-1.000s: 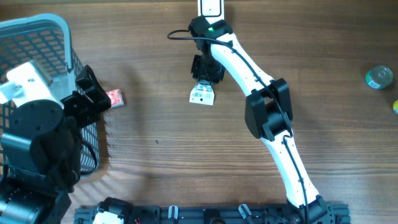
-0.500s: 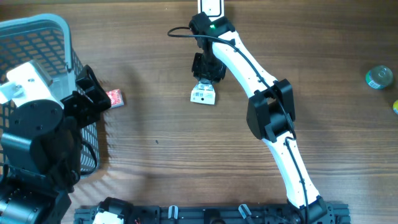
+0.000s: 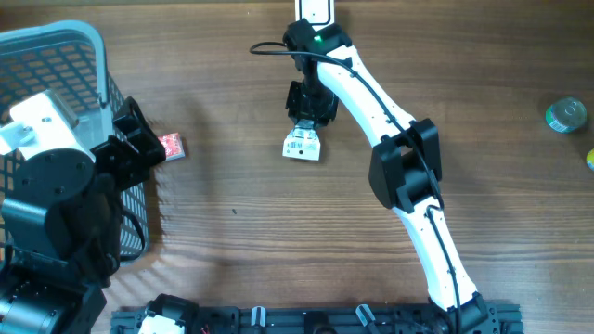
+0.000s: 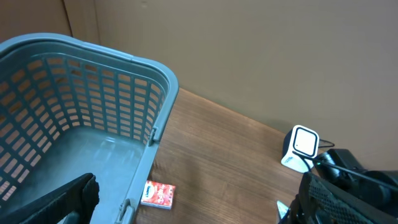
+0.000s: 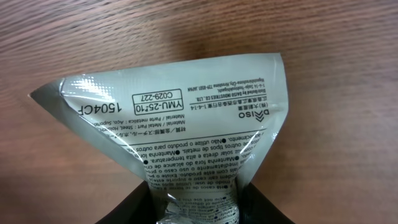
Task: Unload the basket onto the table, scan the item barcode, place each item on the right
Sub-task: 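Lift the package and carry it up toward the white scanner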
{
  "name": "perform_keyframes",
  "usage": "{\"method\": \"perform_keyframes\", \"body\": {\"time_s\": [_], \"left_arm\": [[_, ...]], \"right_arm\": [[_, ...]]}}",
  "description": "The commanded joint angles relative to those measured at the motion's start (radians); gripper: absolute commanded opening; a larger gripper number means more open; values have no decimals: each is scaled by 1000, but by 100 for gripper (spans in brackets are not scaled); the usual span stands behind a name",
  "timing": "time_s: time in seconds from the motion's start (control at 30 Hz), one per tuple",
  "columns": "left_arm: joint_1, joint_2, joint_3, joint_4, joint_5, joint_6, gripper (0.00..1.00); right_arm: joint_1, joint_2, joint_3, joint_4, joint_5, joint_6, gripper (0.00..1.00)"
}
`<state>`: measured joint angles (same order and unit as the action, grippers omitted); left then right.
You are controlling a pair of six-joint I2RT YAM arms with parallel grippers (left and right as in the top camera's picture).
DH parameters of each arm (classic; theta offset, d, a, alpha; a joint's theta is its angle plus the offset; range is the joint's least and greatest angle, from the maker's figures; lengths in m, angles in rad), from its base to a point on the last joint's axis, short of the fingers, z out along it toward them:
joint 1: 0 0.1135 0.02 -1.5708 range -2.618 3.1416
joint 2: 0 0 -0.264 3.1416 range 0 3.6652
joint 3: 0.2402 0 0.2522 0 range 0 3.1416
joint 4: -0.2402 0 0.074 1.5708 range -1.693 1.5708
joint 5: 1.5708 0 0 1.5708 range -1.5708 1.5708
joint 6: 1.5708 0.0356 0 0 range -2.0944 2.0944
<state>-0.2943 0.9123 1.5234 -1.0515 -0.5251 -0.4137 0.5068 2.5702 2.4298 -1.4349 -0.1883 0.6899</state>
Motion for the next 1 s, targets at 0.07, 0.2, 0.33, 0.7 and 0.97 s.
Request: {"method": "perform_keyframes", "body": {"time_s": [0.07, 0.2, 0.33, 0.7, 0.97], "left_arm": [[5, -1, 11, 0, 12, -13, 100], [5, -1, 11, 0, 12, -13, 100], [5, -1, 11, 0, 12, -13, 100], [5, -1, 11, 0, 12, -13, 100], [5, -1, 11, 0, 12, -13, 100]], "right_arm": [[-6, -140, 0, -18, -24, -10, 10], [-7, -193, 0, -21, -39, -9, 11], [-7, -263, 0, -41, -95, -8, 11], [-7, -314, -1, -111, -108, -14, 10], [-7, -314, -1, -28, -43, -93, 6]]}}
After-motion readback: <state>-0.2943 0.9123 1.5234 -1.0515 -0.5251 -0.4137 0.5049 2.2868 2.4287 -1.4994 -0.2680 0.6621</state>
